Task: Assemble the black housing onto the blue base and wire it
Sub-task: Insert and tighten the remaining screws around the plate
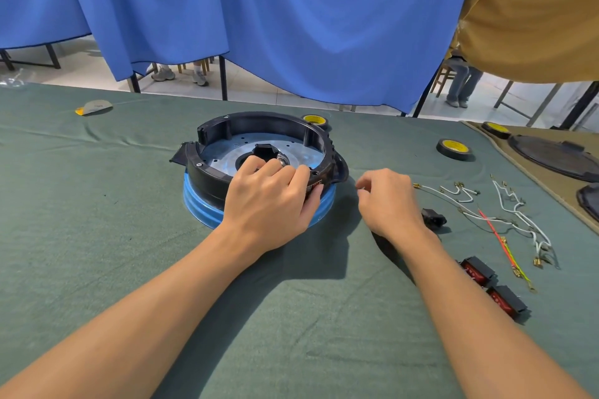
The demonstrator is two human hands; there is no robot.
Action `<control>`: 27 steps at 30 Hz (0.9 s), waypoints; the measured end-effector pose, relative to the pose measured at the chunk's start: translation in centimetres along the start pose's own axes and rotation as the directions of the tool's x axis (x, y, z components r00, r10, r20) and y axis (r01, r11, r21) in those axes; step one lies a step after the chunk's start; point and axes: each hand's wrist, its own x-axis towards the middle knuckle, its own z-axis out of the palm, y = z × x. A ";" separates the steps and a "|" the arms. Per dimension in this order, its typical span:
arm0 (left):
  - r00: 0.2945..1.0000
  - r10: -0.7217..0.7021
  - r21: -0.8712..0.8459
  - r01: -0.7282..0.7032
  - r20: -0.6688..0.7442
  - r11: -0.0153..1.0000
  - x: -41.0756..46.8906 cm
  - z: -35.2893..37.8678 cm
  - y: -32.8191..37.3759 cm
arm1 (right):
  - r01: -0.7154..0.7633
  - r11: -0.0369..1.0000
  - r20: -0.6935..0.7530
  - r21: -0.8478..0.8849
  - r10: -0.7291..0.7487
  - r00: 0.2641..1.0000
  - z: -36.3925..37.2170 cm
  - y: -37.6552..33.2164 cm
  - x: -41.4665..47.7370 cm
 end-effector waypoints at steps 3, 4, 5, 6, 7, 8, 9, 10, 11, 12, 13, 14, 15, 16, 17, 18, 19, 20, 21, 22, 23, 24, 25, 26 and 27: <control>1.000 0.004 0.000 -0.004 0.007 1.000 0.0 -0.1 0.0 | 0.061 0.934 0.013 0.352 -0.070 0.997 -2.6 -1.0 -0.1; 1.000 0.003 0.000 -0.003 0.010 1.000 0.0 -0.1 -0.1 | 0.103 0.917 -0.013 0.386 -0.107 0.994 -3.5 -1.4 0.0; 1.000 0.002 0.000 -0.002 0.010 1.000 0.0 -0.1 -0.1 | 0.143 0.905 -0.039 0.400 -0.139 0.989 -4.4 -1.8 0.0; 1.000 0.001 -0.001 -0.001 0.008 1.000 0.0 -0.1 -0.1 | 0.179 0.889 -0.055 0.421 -0.171 0.984 -5.1 -2.1 0.0; 1.000 0.002 -0.003 -0.002 0.007 1.000 0.0 -0.1 -0.1 | 0.210 0.868 -0.054 0.450 -0.208 0.977 -5.5 -2.5 -0.2; 1.000 0.003 -0.007 -0.003 0.007 1.000 -0.1 -0.1 -0.1 | 0.243 0.851 -0.044 0.466 -0.252 0.967 -5.7 -2.8 -0.3; 1.000 0.005 -0.009 -0.005 0.010 1.000 -0.1 0.0 -0.1 | 0.276 0.846 -0.035 0.455 -0.293 0.955 -5.6 -3.3 -0.5; 1.000 0.006 -0.010 -0.006 0.014 1.000 -0.1 0.0 -0.1 | 0.309 0.850 -0.031 0.427 -0.327 0.944 -5.3 -3.7 -0.7; 1.000 0.004 -0.011 -0.004 0.019 1.000 -0.1 0.0 -0.1 | 0.338 0.852 -0.037 0.400 -0.353 0.935 -5.0 -4.0 -0.8; 1.000 0.001 -0.011 -0.001 0.021 1.000 -0.2 0.0 -0.1 | 0.360 0.851 -0.045 0.382 -0.372 0.927 -4.7 -4.2 -0.8; 1.000 -0.002 -0.012 0.002 0.021 1.000 -0.2 -0.1 -0.1 | 0.375 0.849 -0.048 0.371 -0.386 0.921 -4.5 -4.4 -0.8; 1.000 -0.005 -0.014 0.005 0.020 1.000 -0.2 -0.1 -0.1 | 0.388 0.849 -0.048 0.358 -0.398 0.916 -4.3 -4.4 -0.8; 1.000 -0.005 -0.016 0.006 0.021 1.000 -0.2 0.0 -0.1 | 0.400 0.850 -0.051 0.342 -0.408 0.911 -4.2 -4.4 -0.8; 1.000 -0.005 -0.017 0.006 0.021 1.000 -0.2 0.0 -0.1 | 0.412 0.851 -0.056 0.327 -0.417 0.907 -4.1 -4.4 -0.7; 1.000 -0.006 -0.015 0.006 0.021 1.000 -0.2 0.0 0.0 | 0.422 0.849 -0.065 0.319 -0.424 0.903 -4.0 -4.4 -0.7; 1.000 -0.007 -0.013 0.007 0.020 1.000 -0.2 0.0 0.0 | 0.432 0.845 -0.074 0.316 -0.432 0.899 -4.0 -4.4 -0.7; 1.000 -0.009 -0.011 0.009 0.020 1.000 -0.2 0.0 0.0 | 0.444 0.840 -0.082 0.312 -0.441 0.894 -3.9 -4.4 -0.6; 1.000 -0.011 -0.011 0.011 0.021 1.000 -0.2 0.1 0.0 | 0.455 0.836 -0.086 0.308 -0.451 0.888 -3.8 -4.4 -0.6; 1.000 -0.012 -0.011 0.012 0.023 1.000 -0.2 0.0 -0.1 | 0.462 0.833 -0.087 0.305 -0.459 0.884 -3.8 -4.4 -0.5; 1.000 -0.011 -0.011 0.011 0.024 1.000 -0.2 0.0 -0.1 | 0.466 0.831 -0.085 0.302 -0.464 0.882 -3.7 -4.4 -0.5; 1.000 -0.010 -0.010 0.011 0.024 1.000 -0.2 0.0 -0.1 | 0.472 0.830 -0.084 0.297 -0.469 0.879 -3.7 -4.4 -0.4; 1.000 -0.010 -0.009 0.010 0.024 1.000 -0.1 0.0 -0.1 | 0.476 0.830 -0.087 0.291 -0.472 0.877 -3.6 -4.4 -0.4; 1.000 -0.011 -0.007 0.011 0.025 1.000 -0.1 0.0 -0.1 | 0.479 0.830 -0.091 0.285 -0.474 0.876 -3.6 -4.4 -0.3; 1.000 -0.012 -0.005 0.012 0.028 1.000 -0.1 0.0 0.0 | 0.480 0.831 -0.095 0.280 -0.474 0.875 -3.6 -4.4 -0.3; 0.999 -0.012 -0.006 0.012 0.033 1.000 -0.1 0.0 0.0 | 0.479 0.832 -0.095 0.279 -0.472 0.876 -3.5 -4.3 -0.3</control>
